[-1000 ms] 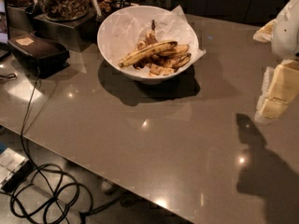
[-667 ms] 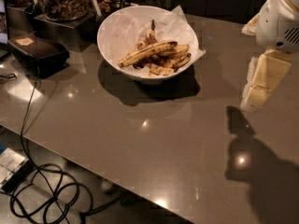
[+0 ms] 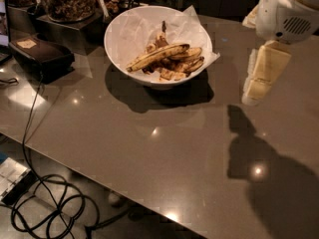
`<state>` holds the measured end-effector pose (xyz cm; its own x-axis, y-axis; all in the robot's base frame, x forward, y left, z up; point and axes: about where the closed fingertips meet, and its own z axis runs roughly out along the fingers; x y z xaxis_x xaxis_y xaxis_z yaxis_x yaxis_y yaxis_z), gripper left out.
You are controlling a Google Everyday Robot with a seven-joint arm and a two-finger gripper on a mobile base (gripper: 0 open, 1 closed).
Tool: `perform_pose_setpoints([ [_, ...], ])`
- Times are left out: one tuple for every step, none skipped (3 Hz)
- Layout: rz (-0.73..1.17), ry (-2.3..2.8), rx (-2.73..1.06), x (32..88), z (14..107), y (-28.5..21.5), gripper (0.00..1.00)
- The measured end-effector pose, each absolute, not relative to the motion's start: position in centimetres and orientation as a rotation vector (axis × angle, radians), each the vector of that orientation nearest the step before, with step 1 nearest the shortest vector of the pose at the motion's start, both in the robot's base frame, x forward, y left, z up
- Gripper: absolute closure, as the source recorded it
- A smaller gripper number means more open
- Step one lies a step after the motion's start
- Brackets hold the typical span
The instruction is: Pick banana from white bowl
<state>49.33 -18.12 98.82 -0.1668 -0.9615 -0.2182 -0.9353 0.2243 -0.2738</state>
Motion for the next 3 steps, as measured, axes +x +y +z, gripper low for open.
perform_pose_setpoints([
  [-0.105, 2.111, -1.837, 52.1, 98.8, -16.3, 0.00],
  [-0.113, 2.036, -1.938, 54.0, 98.7, -14.1, 0.00],
  [-0.119, 2.023, -1.932, 54.2, 98.9, -13.8, 0.00],
])
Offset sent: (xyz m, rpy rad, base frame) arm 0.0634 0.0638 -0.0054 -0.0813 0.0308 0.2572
